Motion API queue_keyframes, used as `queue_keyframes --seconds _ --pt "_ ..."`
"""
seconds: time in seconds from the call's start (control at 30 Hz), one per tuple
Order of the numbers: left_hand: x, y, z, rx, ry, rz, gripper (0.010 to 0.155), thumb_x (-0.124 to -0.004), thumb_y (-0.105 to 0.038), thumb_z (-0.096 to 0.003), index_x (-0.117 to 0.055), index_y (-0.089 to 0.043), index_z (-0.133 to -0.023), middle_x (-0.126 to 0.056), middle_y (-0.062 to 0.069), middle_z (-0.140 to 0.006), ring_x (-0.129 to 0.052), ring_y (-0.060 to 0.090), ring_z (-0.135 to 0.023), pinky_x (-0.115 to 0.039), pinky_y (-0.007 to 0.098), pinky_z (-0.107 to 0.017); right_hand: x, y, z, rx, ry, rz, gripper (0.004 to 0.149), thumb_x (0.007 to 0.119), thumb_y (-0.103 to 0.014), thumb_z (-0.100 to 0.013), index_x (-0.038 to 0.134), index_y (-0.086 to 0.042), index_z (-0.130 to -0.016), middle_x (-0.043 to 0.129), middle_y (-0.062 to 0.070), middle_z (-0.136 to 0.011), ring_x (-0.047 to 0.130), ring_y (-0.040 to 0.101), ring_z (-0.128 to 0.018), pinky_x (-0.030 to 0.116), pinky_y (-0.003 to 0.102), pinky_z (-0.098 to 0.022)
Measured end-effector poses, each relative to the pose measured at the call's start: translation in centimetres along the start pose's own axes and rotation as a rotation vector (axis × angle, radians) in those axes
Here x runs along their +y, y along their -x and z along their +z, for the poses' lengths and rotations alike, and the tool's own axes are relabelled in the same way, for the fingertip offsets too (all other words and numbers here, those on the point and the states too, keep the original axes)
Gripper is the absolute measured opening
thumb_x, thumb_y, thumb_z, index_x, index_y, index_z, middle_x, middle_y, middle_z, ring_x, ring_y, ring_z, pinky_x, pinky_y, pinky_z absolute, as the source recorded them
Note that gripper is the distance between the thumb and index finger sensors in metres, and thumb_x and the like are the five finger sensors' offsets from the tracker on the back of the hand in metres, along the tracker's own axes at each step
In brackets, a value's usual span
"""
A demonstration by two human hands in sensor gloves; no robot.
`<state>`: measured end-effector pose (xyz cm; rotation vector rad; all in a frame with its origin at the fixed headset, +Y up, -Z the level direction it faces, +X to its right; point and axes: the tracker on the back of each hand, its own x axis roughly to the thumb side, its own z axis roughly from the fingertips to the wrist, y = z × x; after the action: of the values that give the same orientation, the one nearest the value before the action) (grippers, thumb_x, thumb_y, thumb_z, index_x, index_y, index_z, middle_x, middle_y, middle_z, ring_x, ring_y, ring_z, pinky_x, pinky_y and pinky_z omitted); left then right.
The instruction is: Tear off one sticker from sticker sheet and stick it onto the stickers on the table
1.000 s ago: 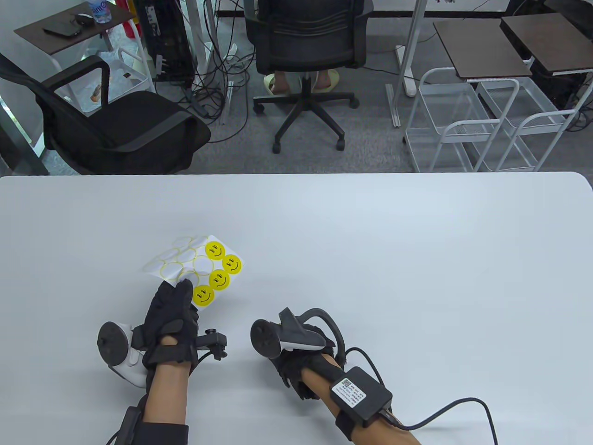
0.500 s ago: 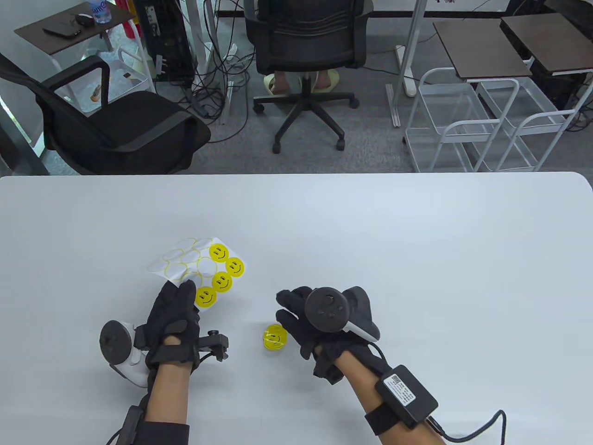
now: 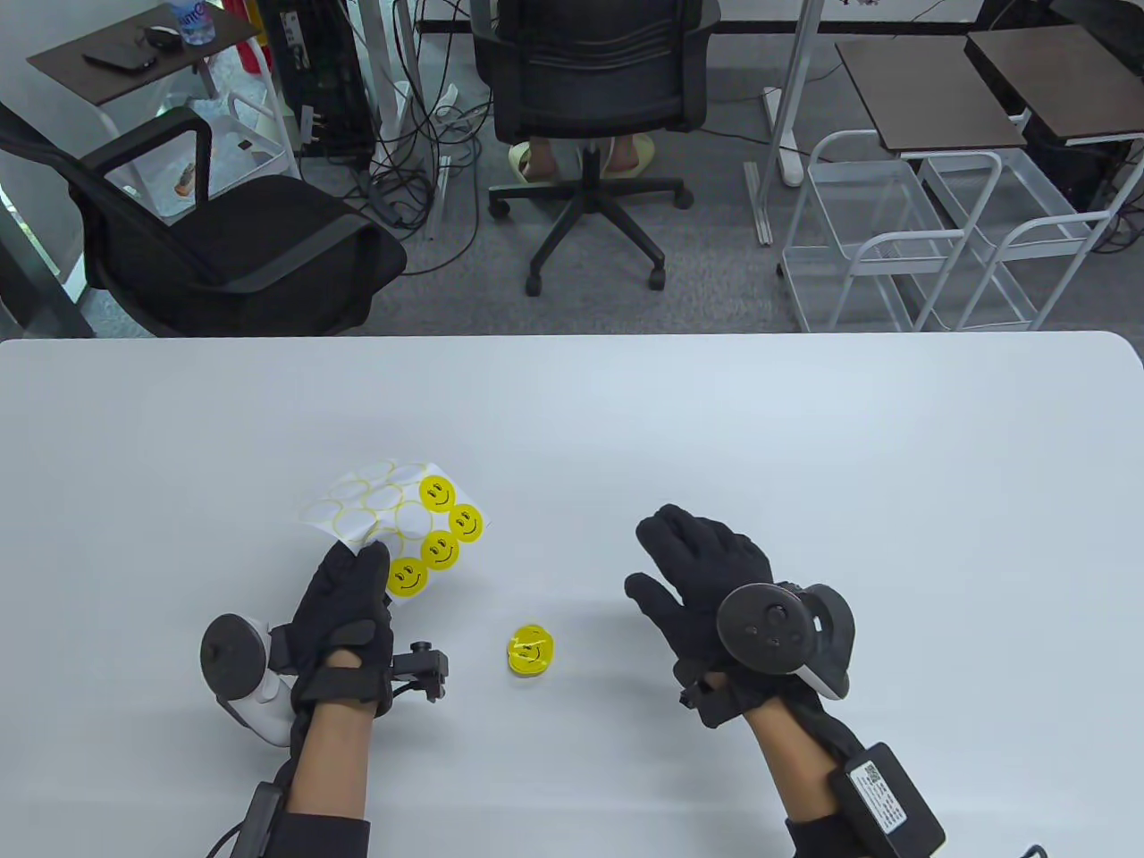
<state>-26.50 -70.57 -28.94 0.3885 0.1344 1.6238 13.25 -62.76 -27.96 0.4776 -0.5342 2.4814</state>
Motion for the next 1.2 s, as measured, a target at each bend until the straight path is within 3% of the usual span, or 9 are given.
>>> queue_keyframes --seconds 0.33,0.5,0.57,0.83,1.03,1.2 --pt "-0.1 0.4 0.0 -0.009 -0.017 -0.134 0.044 -0.081 -0.038 -0.0531 -0.083 -0.018 -0.092 -0.1 0.006 -0.087 -0.095 0.036 -0.083 -0.076 0.056 -0.065 -0.5 2.8 1.4 0.06 0.044 -0.031 0.066 0.069 -0.055 -0.048 0.074 -0.015 -0.101 0.078 0.018 -0.107 0.076 0.054 -0.092 0.06 0.077 -0.062" --pt "0.3 0.7 -1.1 0.085 -0.039 -0.099 0.044 -0.081 -0.041 -0.0536 -0.083 -0.019 -0.091 -0.1 0.006 -0.087 -0.093 0.038 -0.086 -0.074 0.057 -0.067 -0.7 3.4 1.5 0.077 0.032 -0.027 0.067 0.069 -0.055 -0.048 0.073 -0.015 -0.101 0.077 0.018 -0.107 0.076 0.054 -0.092 0.059 0.077 -0.062" --pt "0.8 0.1 -1.9 0.092 -0.04 -0.196 0.044 -0.081 -0.042 -0.0535 -0.084 -0.019 -0.091 -0.1 0.006 -0.087 -0.093 0.038 -0.086 -0.074 0.058 -0.067 -0.7 3.7 1.5 0.085 0.027 -0.033 0.067 0.069 -0.055 -0.048 0.073 -0.015 -0.101 0.077 0.018 -0.107 0.076 0.054 -0.092 0.059 0.077 -0.062" --pt "6.1 -1.1 -3.9 0.178 -0.151 -0.556 0.044 -0.082 -0.049 -0.0513 -0.094 -0.019 -0.082 -0.103 0.009 -0.081 -0.092 0.041 -0.084 -0.073 0.06 -0.065 -1.0 3.7 1.6 0.097 0.017 -0.042 0.066 0.068 -0.055 -0.05 0.073 -0.014 -0.101 0.075 0.02 -0.108 0.074 0.055 -0.092 0.059 0.077 -0.061" --pt "10.7 -0.8 -3.6 0.391 -0.229 -0.782 0.045 -0.084 -0.048 -0.0509 -0.097 -0.015 -0.079 -0.098 0.016 -0.087 -0.082 0.047 -0.089 -0.065 0.064 -0.066 -0.5 3.3 1.6 0.09 -0.011 -0.035 0.067 0.067 -0.055 -0.05 0.073 -0.014 -0.102 0.073 0.021 -0.109 0.073 0.056 -0.093 0.059 0.077 -0.061" --pt "13.0 -1.1 -3.6 0.513 -0.227 -1.099 0.043 -0.085 -0.05 -0.0491 -0.101 -0.015 -0.071 -0.103 0.014 -0.078 -0.088 0.044 -0.085 -0.067 0.062 -0.065 -0.4 3.3 1.5 0.094 -0.023 -0.032 0.066 0.067 -0.055 -0.05 0.073 -0.014 -0.102 0.072 0.021 -0.109 0.072 0.056 -0.093 0.059 0.078 -0.061"
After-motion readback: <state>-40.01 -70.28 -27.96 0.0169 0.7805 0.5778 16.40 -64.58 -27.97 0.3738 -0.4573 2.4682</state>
